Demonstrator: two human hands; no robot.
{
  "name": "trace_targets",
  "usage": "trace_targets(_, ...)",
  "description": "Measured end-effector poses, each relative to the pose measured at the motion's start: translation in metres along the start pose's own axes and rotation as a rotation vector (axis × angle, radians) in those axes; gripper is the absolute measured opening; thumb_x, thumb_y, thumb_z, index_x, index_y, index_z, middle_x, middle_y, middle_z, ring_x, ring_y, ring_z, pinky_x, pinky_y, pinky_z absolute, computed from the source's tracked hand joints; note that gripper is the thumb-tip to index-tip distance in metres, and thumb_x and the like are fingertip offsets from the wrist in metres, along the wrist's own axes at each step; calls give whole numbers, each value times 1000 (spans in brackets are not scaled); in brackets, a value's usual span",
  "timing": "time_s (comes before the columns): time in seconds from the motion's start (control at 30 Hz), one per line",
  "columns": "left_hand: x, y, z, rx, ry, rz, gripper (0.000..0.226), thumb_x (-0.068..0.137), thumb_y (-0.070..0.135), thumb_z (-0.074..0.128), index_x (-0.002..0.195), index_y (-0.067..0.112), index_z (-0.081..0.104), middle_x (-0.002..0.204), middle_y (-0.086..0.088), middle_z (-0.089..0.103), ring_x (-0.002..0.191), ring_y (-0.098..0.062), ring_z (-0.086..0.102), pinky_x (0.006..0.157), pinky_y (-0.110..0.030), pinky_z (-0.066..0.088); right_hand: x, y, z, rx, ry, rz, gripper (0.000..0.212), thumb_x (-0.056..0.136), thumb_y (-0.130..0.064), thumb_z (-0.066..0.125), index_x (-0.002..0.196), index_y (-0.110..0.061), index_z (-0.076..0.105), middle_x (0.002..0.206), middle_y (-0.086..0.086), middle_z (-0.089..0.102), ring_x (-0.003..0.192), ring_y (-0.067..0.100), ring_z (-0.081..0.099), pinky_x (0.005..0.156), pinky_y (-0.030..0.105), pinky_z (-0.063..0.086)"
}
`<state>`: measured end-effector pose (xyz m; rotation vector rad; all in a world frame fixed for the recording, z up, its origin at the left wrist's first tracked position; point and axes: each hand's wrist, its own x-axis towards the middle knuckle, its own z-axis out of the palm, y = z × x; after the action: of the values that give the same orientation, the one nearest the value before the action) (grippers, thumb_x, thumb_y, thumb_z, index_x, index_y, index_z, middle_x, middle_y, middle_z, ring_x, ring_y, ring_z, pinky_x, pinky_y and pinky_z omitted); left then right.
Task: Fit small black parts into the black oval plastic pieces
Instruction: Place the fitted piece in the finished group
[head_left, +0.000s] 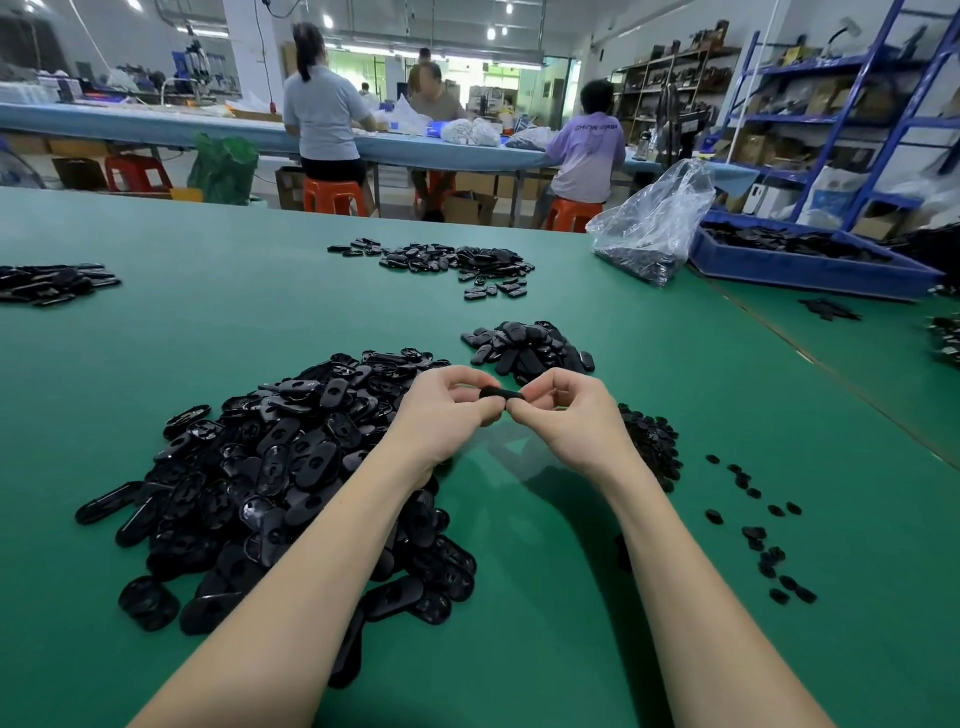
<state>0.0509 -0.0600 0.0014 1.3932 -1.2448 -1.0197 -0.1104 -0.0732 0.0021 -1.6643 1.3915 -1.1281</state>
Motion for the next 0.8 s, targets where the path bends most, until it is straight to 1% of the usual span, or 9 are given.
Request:
trace_targets(0.1,0,-1,-1,-35,22,-17,17,83,11,75,96,22,72,84,-2,78,78,-15,71,89,-38,56,-1,0,-5,-69,-65,-84,17,81,-26,82,90,-34,69,72,-12,70,49,3,53,52,18,43)
trace_targets(0.23,0,-3,4,-89,-33,-41,19,87,11,72,104,20,70,88,-3,79,83,-19,73,88,-35,56,-1,5,-7,-274,-4,-112,15,80,-32,79,91,-38,70,77,-19,71,54,1,56,63,30,53)
trace_targets(0.3,1,-3,5,-148,-30,-48,20,89,10,71,107,15,67,88,-5,77,82,-19,73,87,-32,59,2,6,-11,-363,87,-74,14,80,-43,78,90,-39,70,76,-25,70,64,-1,60,64,28,49)
trace_targets(0.37,3,-3,4,-169,-16,-55,16,91,10,70,106,11,65,86,-5,75,76,-16,70,84,-29,60,7,8,-18,-441,226,-9,15,79,-49,76,87,-38,70,74,-24,69,77,5,65,61,24,41)
trace_targets(0.47,4,-3,4,-165,-31,-70,9,92,11,69,100,9,65,85,-6,72,71,-14,69,79,-26,60,24,16,-31,-489,354,116,20,81,-52,74,90,-34,73,85,-19,73,92,16,68,69,26,41)
trace_targets(0.53,5,-3,4,-149,-48,-78,7,92,12,69,98,10,66,85,-8,73,73,-15,69,83,-30,61,42,22,-39,-512,364,187,22,83,-51,73,93,-32,74,95,-11,75,101,22,68,75,28,41)
trace_targets(0.63,4,-3,5,-136,-66,-83,6,92,13,69,96,9,67,85,-9,73,77,-18,70,88,-35,61,66,27,-42,-504,373,292,19,85,-47,70,94,-31,73,108,-1,74,107,26,66,78,29,41)
trace_targets(0.7,5,-4,4,-124,-70,-80,6,92,14,69,96,9,68,86,-9,73,78,-19,70,88,-36,61,78,29,-41,-491,381,335,17,86,-46,69,94,-31,72,113,2,73,108,28,65,79,30,42)
trace_targets(0.8,4,-5,3,-104,-73,-74,6,92,14,69,96,9,68,86,-8,72,78,-18,71,88,-36,61,88,31,-36,-510,349,368,23,88,-46,68,101,-28,75,114,3,73,107,29,65,78,30,41)
